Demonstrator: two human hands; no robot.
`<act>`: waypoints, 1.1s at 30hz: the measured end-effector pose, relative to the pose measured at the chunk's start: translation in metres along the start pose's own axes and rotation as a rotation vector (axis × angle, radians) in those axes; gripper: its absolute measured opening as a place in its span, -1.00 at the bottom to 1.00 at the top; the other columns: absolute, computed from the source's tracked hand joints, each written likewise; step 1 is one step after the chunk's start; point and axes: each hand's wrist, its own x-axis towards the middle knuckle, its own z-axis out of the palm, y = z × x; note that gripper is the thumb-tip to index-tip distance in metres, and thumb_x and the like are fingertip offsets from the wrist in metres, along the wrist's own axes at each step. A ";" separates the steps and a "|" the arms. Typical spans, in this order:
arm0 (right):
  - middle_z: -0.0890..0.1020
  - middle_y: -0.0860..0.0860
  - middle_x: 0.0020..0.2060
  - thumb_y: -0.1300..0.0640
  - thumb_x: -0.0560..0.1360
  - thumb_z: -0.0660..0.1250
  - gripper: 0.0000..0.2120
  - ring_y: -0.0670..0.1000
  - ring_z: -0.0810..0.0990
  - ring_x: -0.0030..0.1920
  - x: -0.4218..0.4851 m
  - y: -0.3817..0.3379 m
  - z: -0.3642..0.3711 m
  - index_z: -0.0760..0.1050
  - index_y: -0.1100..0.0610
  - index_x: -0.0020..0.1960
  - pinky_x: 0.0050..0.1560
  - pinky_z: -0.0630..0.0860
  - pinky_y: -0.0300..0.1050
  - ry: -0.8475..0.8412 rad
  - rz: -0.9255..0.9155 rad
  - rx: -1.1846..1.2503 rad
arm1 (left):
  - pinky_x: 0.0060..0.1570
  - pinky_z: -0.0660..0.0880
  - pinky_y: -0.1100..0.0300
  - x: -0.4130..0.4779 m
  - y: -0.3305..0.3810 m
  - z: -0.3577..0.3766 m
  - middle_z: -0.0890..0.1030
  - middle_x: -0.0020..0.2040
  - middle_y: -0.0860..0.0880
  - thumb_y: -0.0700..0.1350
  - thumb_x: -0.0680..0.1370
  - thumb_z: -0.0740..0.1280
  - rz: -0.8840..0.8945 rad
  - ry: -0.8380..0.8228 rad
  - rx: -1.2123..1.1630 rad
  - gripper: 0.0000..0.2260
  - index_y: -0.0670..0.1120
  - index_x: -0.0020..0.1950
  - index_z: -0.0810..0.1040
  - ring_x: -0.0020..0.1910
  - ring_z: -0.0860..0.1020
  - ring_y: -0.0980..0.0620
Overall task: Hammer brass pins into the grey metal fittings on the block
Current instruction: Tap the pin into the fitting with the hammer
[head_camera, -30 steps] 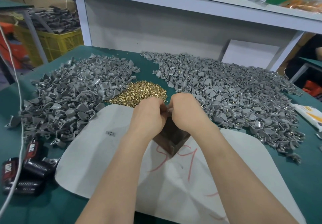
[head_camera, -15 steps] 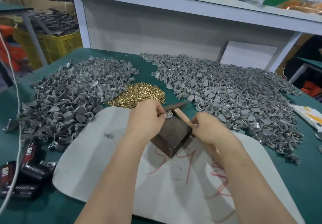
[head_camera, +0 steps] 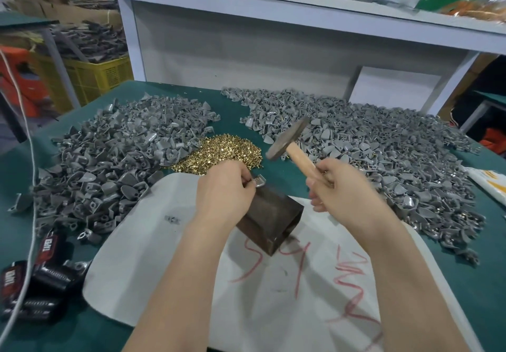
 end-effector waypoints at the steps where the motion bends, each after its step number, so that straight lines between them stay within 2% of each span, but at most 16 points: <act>1: 0.62 0.04 -0.22 0.15 0.56 0.20 -0.93 0.03 0.64 -0.35 -0.002 -0.002 -0.001 0.38 -0.01 -0.04 -0.15 0.60 0.12 -0.003 -0.022 -0.005 | 0.00 0.54 0.03 0.000 0.000 0.000 0.62 -0.12 0.02 -0.10 0.51 0.37 -0.008 0.001 0.000 -0.96 -0.02 -0.09 0.61 -0.05 0.57 -0.04; 3: 0.63 0.01 -0.13 0.12 0.57 0.18 -0.81 0.00 0.59 -0.36 -0.006 -0.005 -0.006 0.34 -0.10 0.15 -0.25 0.58 0.02 0.021 -0.110 -0.075 | 0.01 0.53 0.01 0.000 0.000 0.000 0.63 -0.11 -0.01 -0.11 0.50 0.38 -0.016 0.006 -0.010 -0.97 -0.03 -0.10 0.61 -0.04 0.57 -0.06; 5: 0.59 -0.24 0.00 0.13 0.58 0.18 -0.52 -0.14 0.55 -0.24 -0.014 -0.010 -0.012 0.22 -0.36 0.34 -0.22 0.50 -0.32 0.089 -0.275 -0.098 | -0.01 0.54 0.02 -0.001 -0.001 0.001 0.64 -0.12 -0.05 -0.12 0.50 0.38 -0.018 0.015 -0.032 -0.97 -0.05 -0.12 0.62 -0.05 0.57 -0.09; 6: 0.51 -0.45 0.02 0.16 0.58 0.19 -0.41 -0.26 0.54 -0.12 -0.018 -0.015 -0.014 0.14 -0.47 0.34 -0.14 0.40 -0.54 0.104 -0.358 -0.094 | -0.02 0.54 0.02 0.000 -0.001 0.001 0.64 -0.13 -0.06 -0.13 0.50 0.38 -0.015 0.019 -0.046 -0.96 -0.07 -0.13 0.62 -0.06 0.57 -0.10; 8: 0.28 -0.70 0.02 0.20 0.58 0.19 -0.31 -0.44 0.38 0.13 -0.022 -0.019 -0.013 0.05 -0.60 0.25 0.04 0.16 -0.71 0.027 -0.421 -0.189 | -0.02 0.54 0.02 0.000 -0.001 0.002 0.64 -0.13 -0.07 -0.13 0.49 0.39 -0.029 0.023 -0.073 -0.95 -0.08 -0.14 0.62 -0.06 0.58 -0.11; 9: 0.25 -0.65 0.11 0.19 0.58 0.19 -0.34 -0.38 0.36 0.21 -0.024 -0.020 -0.009 0.06 -0.55 0.28 0.06 0.10 -0.68 -0.048 -0.411 -0.265 | -0.01 0.54 0.03 0.001 -0.001 0.002 0.64 -0.12 -0.06 -0.13 0.49 0.40 -0.042 0.021 -0.081 -0.96 -0.07 -0.13 0.62 -0.05 0.58 -0.10; 11: 0.38 -0.47 0.19 0.18 0.58 0.19 -0.43 -0.31 0.42 0.17 -0.026 -0.019 -0.006 0.16 -0.39 0.38 -0.05 0.19 -0.65 -0.093 -0.365 -0.298 | 0.00 0.54 0.02 0.001 -0.001 0.003 0.65 -0.11 -0.06 -0.13 0.49 0.40 -0.047 0.015 -0.084 -0.96 -0.08 -0.12 0.62 -0.04 0.58 -0.10; 12: 0.41 -0.48 0.12 0.19 0.58 0.20 -0.43 -0.36 0.42 0.10 -0.025 -0.019 -0.005 0.18 -0.39 0.36 -0.11 0.20 -0.69 -0.046 -0.381 -0.269 | 0.00 0.54 0.03 0.001 -0.001 0.003 0.65 -0.11 -0.07 -0.13 0.49 0.40 -0.043 0.016 -0.082 -0.96 -0.08 -0.13 0.62 -0.04 0.58 -0.11; 15: 0.27 -0.74 -0.15 0.23 0.57 0.21 -0.30 -0.59 0.32 0.03 -0.025 -0.019 -0.006 0.10 -0.61 0.20 -0.08 0.09 -0.79 0.148 -0.440 -0.121 | -0.05 0.54 0.06 0.001 -0.001 0.004 0.65 -0.17 -0.10 -0.15 0.49 0.39 -0.027 0.028 -0.089 -0.93 -0.08 -0.20 0.61 -0.08 0.59 -0.14; 16: 0.27 -0.74 -0.15 0.23 0.57 0.21 -0.29 -0.61 0.32 -0.01 -0.024 -0.017 -0.006 0.09 -0.60 0.22 -0.07 0.06 -0.80 0.162 -0.450 -0.144 | -0.05 0.54 0.07 0.001 -0.001 0.004 0.65 -0.17 -0.09 -0.15 0.49 0.39 -0.031 0.028 -0.092 -0.92 -0.08 -0.21 0.61 -0.09 0.59 -0.13; 20: 0.51 -0.32 0.17 0.20 0.57 0.21 -0.46 -0.27 0.41 0.07 -0.024 -0.014 0.001 0.23 -0.31 0.40 -0.19 0.19 -0.68 -0.005 -0.365 -0.279 | -0.01 0.55 0.05 0.001 -0.001 0.003 0.65 -0.12 -0.06 -0.14 0.49 0.39 -0.042 0.005 -0.061 -0.96 -0.08 -0.11 0.64 -0.05 0.59 -0.09; 21: 0.50 -0.33 0.20 0.19 0.57 0.21 -0.46 -0.26 0.41 0.09 -0.023 -0.017 0.001 0.23 -0.33 0.39 -0.18 0.21 -0.64 0.029 -0.372 -0.272 | -0.03 0.55 0.06 0.001 -0.001 0.003 0.65 -0.13 -0.06 -0.14 0.49 0.39 -0.038 0.010 -0.058 -0.96 -0.07 -0.12 0.64 -0.07 0.59 -0.09; 23: 0.38 -0.51 0.15 0.22 0.57 0.23 -0.37 -0.46 0.37 0.12 -0.025 -0.022 -0.001 0.17 -0.47 0.32 -0.09 0.17 -0.71 0.172 -0.438 -0.144 | -0.08 0.55 0.07 0.000 -0.001 0.002 0.64 -0.18 -0.07 -0.14 0.49 0.40 -0.027 0.016 -0.067 -0.93 -0.07 -0.20 0.62 -0.10 0.59 -0.10; 25: 0.31 -0.53 0.12 0.22 0.57 0.21 -0.32 -0.61 0.34 0.02 -0.022 -0.020 -0.003 0.09 -0.56 0.27 0.00 0.11 -0.74 0.244 -0.480 -0.112 | -0.09 0.55 0.06 0.001 -0.001 0.002 0.64 -0.21 -0.08 -0.15 0.50 0.40 -0.035 0.012 -0.080 -0.87 -0.05 -0.26 0.58 -0.11 0.60 -0.13; 29: 0.38 -0.43 0.24 0.18 0.58 0.19 -0.45 -0.23 0.43 0.20 -0.023 -0.014 0.001 0.20 -0.35 0.39 0.05 0.22 -0.50 -0.036 -0.385 -0.312 | -0.03 0.55 0.03 0.000 0.001 0.001 0.66 -0.14 -0.07 -0.14 0.49 0.39 -0.033 0.002 -0.052 -0.95 -0.08 -0.14 0.64 -0.08 0.59 -0.11; 33: 0.27 -0.74 -0.09 0.21 0.57 0.21 -0.39 -0.49 0.23 0.19 -0.024 -0.016 -0.001 0.18 -0.51 0.26 0.00 0.10 -0.76 0.150 -0.424 -0.140 | -0.08 0.55 0.04 0.000 0.000 0.000 0.65 -0.19 -0.09 -0.15 0.50 0.39 -0.010 0.021 -0.063 -0.92 -0.10 -0.19 0.64 -0.12 0.59 -0.12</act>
